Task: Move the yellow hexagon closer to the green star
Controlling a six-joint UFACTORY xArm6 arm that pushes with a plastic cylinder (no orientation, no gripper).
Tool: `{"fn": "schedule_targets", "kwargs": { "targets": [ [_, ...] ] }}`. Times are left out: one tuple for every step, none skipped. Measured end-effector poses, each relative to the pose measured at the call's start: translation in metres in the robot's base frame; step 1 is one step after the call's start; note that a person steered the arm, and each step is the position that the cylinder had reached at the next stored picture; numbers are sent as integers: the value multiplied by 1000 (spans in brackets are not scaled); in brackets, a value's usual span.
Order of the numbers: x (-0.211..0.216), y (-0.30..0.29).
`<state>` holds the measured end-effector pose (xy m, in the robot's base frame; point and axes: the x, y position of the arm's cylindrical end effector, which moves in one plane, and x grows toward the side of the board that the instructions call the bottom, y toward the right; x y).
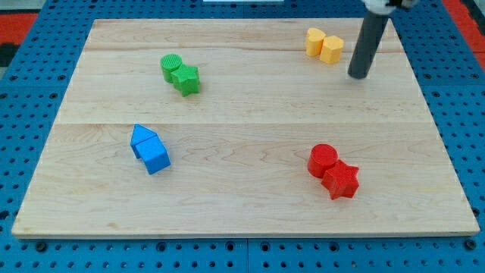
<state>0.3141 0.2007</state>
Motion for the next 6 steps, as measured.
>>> {"fn": "schedule_targets", "kwargs": {
  "targets": [
    [-31,36],
    [-46,15],
    [-30,-23],
    [-23,-92],
    [-38,-103],
    [-38,-146]
  ]
}}
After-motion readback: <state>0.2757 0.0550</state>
